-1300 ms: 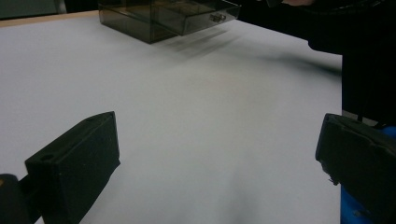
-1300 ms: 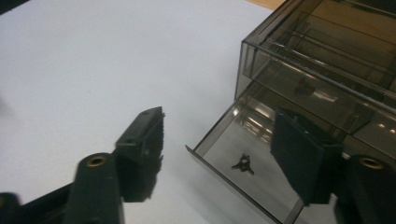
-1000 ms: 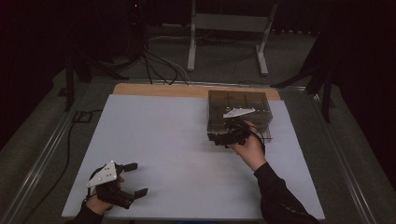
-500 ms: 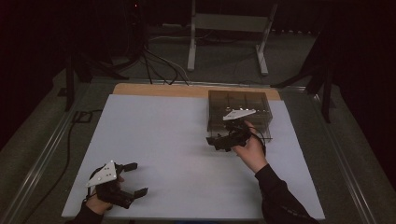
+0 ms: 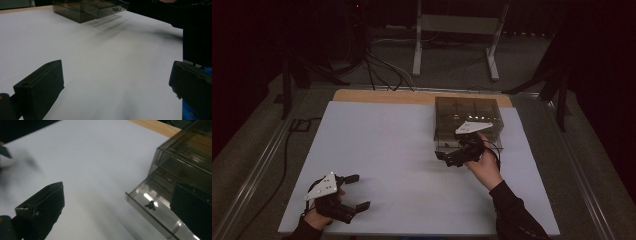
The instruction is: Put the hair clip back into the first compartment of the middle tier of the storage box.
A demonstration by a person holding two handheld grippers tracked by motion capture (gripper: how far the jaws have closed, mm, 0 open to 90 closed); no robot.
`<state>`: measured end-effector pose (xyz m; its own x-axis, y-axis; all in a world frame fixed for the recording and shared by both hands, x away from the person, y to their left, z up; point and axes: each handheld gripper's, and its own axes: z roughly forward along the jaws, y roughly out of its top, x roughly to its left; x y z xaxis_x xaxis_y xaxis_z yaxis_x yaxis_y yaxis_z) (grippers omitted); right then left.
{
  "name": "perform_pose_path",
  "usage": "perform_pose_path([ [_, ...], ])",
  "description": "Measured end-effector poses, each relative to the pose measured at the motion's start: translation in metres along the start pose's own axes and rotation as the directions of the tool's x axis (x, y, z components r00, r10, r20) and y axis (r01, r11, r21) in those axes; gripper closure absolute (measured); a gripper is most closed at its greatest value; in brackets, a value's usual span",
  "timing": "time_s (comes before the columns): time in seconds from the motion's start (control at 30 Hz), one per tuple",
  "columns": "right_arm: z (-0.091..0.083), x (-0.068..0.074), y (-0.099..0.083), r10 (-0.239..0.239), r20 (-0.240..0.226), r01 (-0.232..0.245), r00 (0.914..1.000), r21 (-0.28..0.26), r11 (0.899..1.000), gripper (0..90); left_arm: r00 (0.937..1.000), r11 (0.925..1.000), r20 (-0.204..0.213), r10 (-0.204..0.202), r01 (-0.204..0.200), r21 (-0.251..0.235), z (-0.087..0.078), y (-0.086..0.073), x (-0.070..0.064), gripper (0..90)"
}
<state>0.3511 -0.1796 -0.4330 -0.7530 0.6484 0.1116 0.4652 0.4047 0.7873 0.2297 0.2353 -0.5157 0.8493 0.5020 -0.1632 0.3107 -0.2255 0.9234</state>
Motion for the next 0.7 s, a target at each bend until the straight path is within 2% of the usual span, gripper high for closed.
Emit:
perform_pose_path([
  [0.27,-0.011,0.0,-0.012,-0.013,-0.012,0.013,0.9998,-0.034,0.999,0.0,1.0,1.0,-0.01,-0.001,0.001,0.003,-0.003,-0.002,-0.002,0.7],
  [0.3,-0.012,-0.001,-0.014,-0.013,-0.009,0.012,0.9999,-0.037,0.999,0.0,0.9999,0.9999,-0.012,-0.009,0.009,-0.01,-0.004,-0.001,-0.002,0.7],
  [0.33,-0.015,-0.001,-0.02,-0.009,-0.02,0.008,0.9998,-0.047,0.999,0.0,0.9998,0.9998,-0.011,-0.015,0.015,-0.015,-0.005,-0.002,-0.003,0.7],
  [0.43,-0.017,-0.001,-0.029,-0.005,-0.028,0.003,0.9996,-0.053,0.999,0.0,0.9998,1.0,-0.018,-0.001,0.002,0.003,-0.006,-0.003,-0.004,0.7],
  [0.5,-0.018,-0.002,-0.036,-0.006,-0.03,0.005,0.9995,-0.051,0.999,0.0,0.9998,0.9999,-0.017,-0.012,0.012,-0.01,-0.006,-0.003,-0.003,0.7],
  [0.7,-0.023,-0.004,-0.054,0.012,-0.049,-0.015,0.9987,-0.061,0.998,0.0,0.9998,1.0,-0.017,-0.008,0.008,-0.004,-0.006,-0.003,-0.003,0.7],
])
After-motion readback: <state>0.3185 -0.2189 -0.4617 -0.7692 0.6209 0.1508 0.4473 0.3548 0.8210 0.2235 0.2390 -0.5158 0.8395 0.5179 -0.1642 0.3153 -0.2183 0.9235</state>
